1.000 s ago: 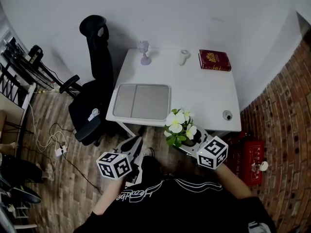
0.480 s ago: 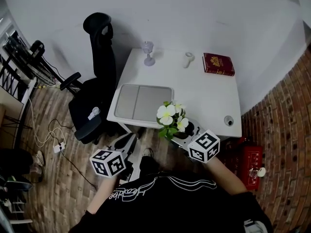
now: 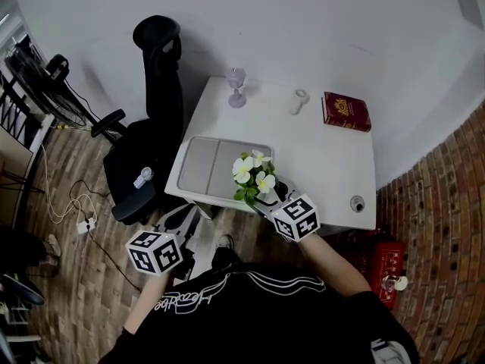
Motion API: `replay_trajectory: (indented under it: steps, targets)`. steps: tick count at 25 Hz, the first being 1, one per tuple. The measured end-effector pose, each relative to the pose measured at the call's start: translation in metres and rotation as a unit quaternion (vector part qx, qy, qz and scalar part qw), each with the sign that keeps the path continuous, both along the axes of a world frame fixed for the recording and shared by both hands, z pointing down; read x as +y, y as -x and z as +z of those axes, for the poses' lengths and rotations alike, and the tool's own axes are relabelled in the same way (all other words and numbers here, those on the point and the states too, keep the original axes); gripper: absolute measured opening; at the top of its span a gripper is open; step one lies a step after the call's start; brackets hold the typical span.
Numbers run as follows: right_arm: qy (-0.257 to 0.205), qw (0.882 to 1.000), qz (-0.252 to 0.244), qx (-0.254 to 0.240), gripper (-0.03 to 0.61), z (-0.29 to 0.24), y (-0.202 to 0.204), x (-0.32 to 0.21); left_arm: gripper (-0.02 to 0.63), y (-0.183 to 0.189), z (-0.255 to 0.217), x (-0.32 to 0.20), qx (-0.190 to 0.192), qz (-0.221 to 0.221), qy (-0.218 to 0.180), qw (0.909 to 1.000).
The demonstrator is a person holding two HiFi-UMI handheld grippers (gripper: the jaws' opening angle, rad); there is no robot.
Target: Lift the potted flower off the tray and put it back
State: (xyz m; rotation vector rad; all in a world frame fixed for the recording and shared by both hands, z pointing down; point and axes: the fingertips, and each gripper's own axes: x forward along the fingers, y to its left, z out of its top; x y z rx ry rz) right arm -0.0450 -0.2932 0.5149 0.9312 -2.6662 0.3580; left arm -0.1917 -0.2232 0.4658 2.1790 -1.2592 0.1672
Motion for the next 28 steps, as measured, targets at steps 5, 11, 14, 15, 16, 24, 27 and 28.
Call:
replay_trajectory:
  steps: [5,11,14,15,16,24,27,28]
  targets:
    - [0.016,0.999,-0.004,0.033,0.334,0.035,0.01,-0.024,0.046,0.017,0.002,-0.012,-0.006,-0.012,0.006,0.9999]
    - [0.04,0.997,-0.004,0.067,0.334,0.075,0.015,-0.045,0.046,0.044,0.004,-0.026,-0.013,-0.032,0.012,0.9993]
    - [0.048,0.996,-0.005,0.078,0.334,0.088,0.019,-0.049,0.046,0.054,0.003,-0.029,-0.013,-0.04,0.011,0.9991]
    - [0.048,0.996,-0.006,0.081,0.334,0.09,0.02,-0.049,0.046,0.057,0.004,-0.03,-0.014,-0.041,0.012,0.999]
    - [0.048,0.995,-0.007,0.084,0.334,0.092,0.021,-0.05,0.046,0.059,0.004,-0.031,-0.014,-0.042,0.012,0.999]
    - [0.061,0.993,-0.007,0.1,0.336,0.1,0.023,-0.05,0.046,0.062,0.008,-0.036,-0.009,-0.038,0.017,0.9991]
    - [0.061,0.994,0.0,0.094,0.36,0.099,0.02,-0.05,0.046,0.058,0.009,-0.036,-0.007,-0.034,0.018,0.9992]
    - [0.062,0.994,0.002,0.091,0.397,0.098,0.019,-0.049,0.046,0.057,0.009,-0.035,-0.006,-0.033,0.018,0.9993]
